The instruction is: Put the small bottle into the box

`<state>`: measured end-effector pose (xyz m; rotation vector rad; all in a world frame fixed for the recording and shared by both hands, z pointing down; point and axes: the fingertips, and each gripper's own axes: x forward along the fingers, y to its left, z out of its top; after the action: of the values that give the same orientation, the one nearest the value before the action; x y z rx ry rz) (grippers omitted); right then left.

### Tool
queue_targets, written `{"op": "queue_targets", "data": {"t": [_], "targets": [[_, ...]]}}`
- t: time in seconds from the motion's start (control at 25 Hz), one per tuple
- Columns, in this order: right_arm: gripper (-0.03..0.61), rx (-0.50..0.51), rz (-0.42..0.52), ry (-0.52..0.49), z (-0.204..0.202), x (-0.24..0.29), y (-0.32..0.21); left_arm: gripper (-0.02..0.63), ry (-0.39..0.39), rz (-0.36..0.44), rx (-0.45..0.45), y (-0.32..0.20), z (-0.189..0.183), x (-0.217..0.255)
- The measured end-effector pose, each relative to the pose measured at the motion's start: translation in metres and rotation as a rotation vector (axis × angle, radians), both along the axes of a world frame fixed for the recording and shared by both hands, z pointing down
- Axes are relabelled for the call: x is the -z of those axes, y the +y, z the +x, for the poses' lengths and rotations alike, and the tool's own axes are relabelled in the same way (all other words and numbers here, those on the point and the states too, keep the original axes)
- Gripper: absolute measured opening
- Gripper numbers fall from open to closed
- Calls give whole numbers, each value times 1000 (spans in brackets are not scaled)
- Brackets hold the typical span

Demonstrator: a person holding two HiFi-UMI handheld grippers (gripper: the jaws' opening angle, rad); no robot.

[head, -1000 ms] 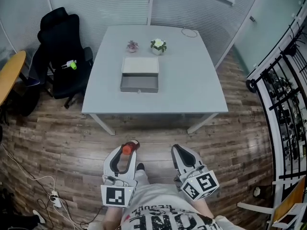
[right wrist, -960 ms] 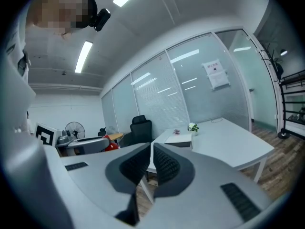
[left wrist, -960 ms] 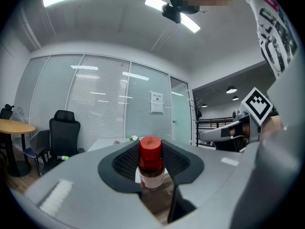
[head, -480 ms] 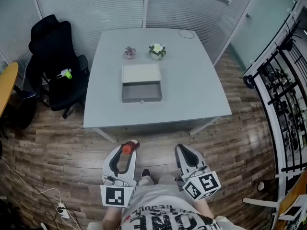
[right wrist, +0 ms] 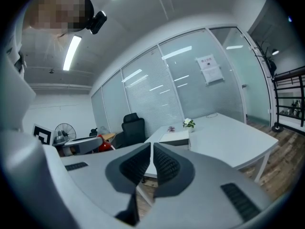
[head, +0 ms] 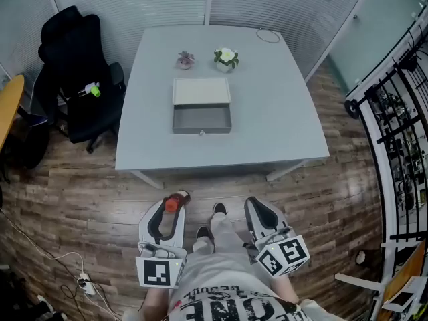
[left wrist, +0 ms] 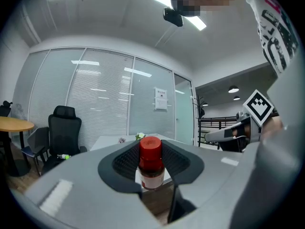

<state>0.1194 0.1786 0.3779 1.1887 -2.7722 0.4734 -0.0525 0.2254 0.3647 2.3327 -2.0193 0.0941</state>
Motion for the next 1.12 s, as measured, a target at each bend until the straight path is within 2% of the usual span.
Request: {"op": "queue_targets", "data": {"t": [0.32, 0.8, 1.12], "targets": [[26, 33, -30, -2, -5, -10, -44, 144, 15, -40, 43, -35, -4, -7], [26, 90, -19, -6, 3, -6, -152, 144, -34, 30, 98, -136, 1, 10], [26, 154, -26, -9, 5, -13, -195, 144, -39, 33, 169, -167, 4, 8]]}}
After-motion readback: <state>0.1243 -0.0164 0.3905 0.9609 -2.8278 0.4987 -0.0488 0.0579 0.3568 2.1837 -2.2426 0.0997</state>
